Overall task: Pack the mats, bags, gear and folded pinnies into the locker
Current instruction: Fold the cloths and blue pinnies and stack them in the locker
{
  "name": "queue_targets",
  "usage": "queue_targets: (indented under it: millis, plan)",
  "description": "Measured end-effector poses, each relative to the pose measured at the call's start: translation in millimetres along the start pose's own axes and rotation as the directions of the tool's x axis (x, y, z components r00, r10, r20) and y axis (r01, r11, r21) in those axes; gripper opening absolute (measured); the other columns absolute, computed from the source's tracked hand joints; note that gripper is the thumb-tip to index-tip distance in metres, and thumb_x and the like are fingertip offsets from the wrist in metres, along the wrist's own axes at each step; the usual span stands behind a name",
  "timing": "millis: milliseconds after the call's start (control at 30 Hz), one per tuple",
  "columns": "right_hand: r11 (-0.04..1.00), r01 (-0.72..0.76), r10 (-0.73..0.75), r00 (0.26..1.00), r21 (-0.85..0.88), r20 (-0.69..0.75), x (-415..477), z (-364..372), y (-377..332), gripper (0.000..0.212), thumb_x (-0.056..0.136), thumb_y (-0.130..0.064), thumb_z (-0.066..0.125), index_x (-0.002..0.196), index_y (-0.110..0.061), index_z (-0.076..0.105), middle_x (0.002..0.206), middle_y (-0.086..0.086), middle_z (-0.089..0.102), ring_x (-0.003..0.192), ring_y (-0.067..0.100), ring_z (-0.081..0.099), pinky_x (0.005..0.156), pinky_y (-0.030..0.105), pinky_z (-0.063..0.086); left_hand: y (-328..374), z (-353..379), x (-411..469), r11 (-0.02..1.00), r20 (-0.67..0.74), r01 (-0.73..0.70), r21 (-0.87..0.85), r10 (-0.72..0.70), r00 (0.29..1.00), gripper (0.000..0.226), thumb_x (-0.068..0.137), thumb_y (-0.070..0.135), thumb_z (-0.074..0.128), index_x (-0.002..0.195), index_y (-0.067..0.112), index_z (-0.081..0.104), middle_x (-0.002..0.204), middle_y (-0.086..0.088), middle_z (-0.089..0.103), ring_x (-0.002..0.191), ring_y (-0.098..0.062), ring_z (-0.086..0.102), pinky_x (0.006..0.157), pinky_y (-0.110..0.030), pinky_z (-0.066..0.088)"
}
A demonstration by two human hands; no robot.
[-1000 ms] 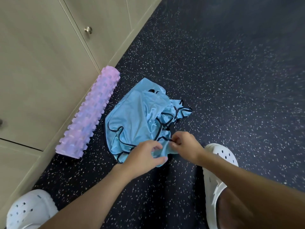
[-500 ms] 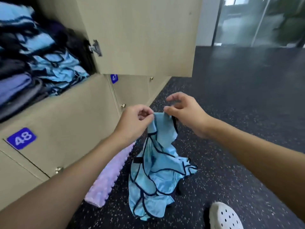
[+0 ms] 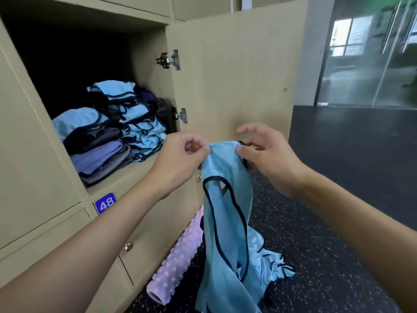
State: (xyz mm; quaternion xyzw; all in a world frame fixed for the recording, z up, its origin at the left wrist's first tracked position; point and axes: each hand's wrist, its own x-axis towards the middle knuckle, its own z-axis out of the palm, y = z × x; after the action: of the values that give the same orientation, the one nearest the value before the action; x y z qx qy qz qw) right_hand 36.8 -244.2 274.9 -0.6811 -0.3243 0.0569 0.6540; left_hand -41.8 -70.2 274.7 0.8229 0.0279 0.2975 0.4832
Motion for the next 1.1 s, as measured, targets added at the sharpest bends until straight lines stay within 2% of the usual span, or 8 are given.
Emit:
queue_targets:
  millis: [133, 233, 333, 433, 667, 800, 900, 1100]
  plan:
    - [0.999, -0.003, 0.002, 0.999, -0.033, -0.050, -5, 9, 2, 0.016, 0.092, 0.000, 0.063, 0.084, -0.013, 0.066, 0.070, -0.004, 0.062, 0.048, -0.002, 0.050, 0.048, 0.014, 0.042, -16, 0, -17, 0.997, -0.001, 0.067, 0.027, -0.067, 0.998, 0.012, 0.092, -0.001, 0.064, 0.083, 0.007, 0.068, 0.080, -0.016, 0.070, 0.069, -0.015, 0.062, 0.069, -0.034, 0.057]
    - [0.999, -0.018, 0.014, 0.997, -0.044, -0.078, -3, 14, 7, 0.012, 0.091, -0.002, 0.065, 0.085, -0.012, 0.068, 0.071, -0.001, 0.061, 0.048, -0.002, 0.048, 0.048, 0.013, 0.040, -23, 5, -25, 0.996, -0.026, 0.083, 0.022, -0.082, 0.996, 0.008, 0.090, 0.007, 0.069, 0.090, 0.015, 0.067, 0.085, -0.004, 0.069, 0.073, -0.008, 0.062, 0.072, -0.028, 0.054]
    - [0.998, -0.030, 0.024, 0.994, -0.053, -0.109, 0, 18, 14, 0.009, 0.091, -0.004, 0.067, 0.087, -0.012, 0.070, 0.069, -0.003, 0.061, 0.050, -0.005, 0.049, 0.050, 0.010, 0.040, -21, 10, -36, 0.996, 0.086, 0.083, 0.025, -0.085, 0.993, 0.028, 0.079, 0.026, 0.083, 0.096, 0.015, 0.063, 0.093, -0.002, 0.071, 0.080, -0.011, 0.067, 0.076, -0.024, 0.055]
    - [0.997, -0.059, 0.053, 0.990, -0.045, -0.132, 1, 18, 19, 0.010, 0.090, -0.005, 0.067, 0.086, -0.013, 0.070, 0.069, -0.004, 0.062, 0.054, -0.004, 0.053, 0.054, 0.012, 0.043, -22, 18, -45, 0.991, 0.184, 0.104, 0.079, -0.117, 0.976, 0.034, 0.075, 0.018, 0.086, 0.095, 0.015, 0.058, 0.089, -0.005, 0.074, 0.079, -0.016, 0.070, 0.076, -0.027, 0.056]
    - [0.992, -0.127, 0.129, 0.984, 0.029, -0.121, -5, 14, 23, 0.009, 0.090, -0.003, 0.067, 0.098, -0.006, 0.071, 0.080, 0.006, 0.066, 0.069, 0.012, 0.056, 0.067, 0.027, 0.048, -18, 24, -40, 0.990, 0.024, 0.113, -0.087, -0.111, 0.993, 0.005, 0.087, -0.001, 0.070, 0.086, 0.001, 0.066, 0.078, -0.016, 0.073, 0.067, -0.017, 0.070, 0.075, -0.036, 0.058]
    - [0.983, -0.160, 0.170, 0.979, 0.093, -0.112, -9, 13, 24, 0.017, 0.091, 0.001, 0.064, 0.106, -0.004, 0.070, 0.088, 0.011, 0.067, 0.075, 0.016, 0.058, 0.070, 0.030, 0.049, -18, 30, -47, 0.994, 0.075, 0.113, -0.006, -0.113, 0.991, 0.015, 0.080, 0.018, 0.082, 0.085, 0.011, 0.070, 0.082, -0.005, 0.074, 0.070, -0.014, 0.069, 0.070, -0.027, 0.057]
    - [0.982, -0.153, 0.164, 0.982, 0.114, -0.095, -10, 15, 21, 0.021, 0.091, 0.003, 0.062, 0.109, -0.004, 0.070, 0.086, 0.008, 0.066, 0.069, 0.011, 0.058, 0.065, 0.023, 0.047, -24, 35, -47, 0.993, 0.082, 0.093, 0.066, -0.098, 0.992, 0.012, 0.081, 0.012, 0.080, 0.074, 0.014, 0.070, 0.074, -0.003, 0.073, 0.065, -0.014, 0.066, 0.068, -0.027, 0.054]
    - [0.984, -0.143, 0.145, 0.989, 0.106, -0.004, -12, 13, 23, 0.039, 0.087, -0.002, 0.070, 0.122, -0.018, 0.063, 0.093, 0.005, 0.065, 0.084, 0.015, 0.061, 0.086, 0.032, 0.050, -20, 27, -41, 0.997, 0.002, 0.072, -0.006, -0.072, 0.997, 0.017, 0.087, 0.003, 0.071, 0.074, 0.012, 0.067, 0.073, -0.010, 0.069, 0.065, -0.013, 0.060, 0.072, -0.032, 0.055]
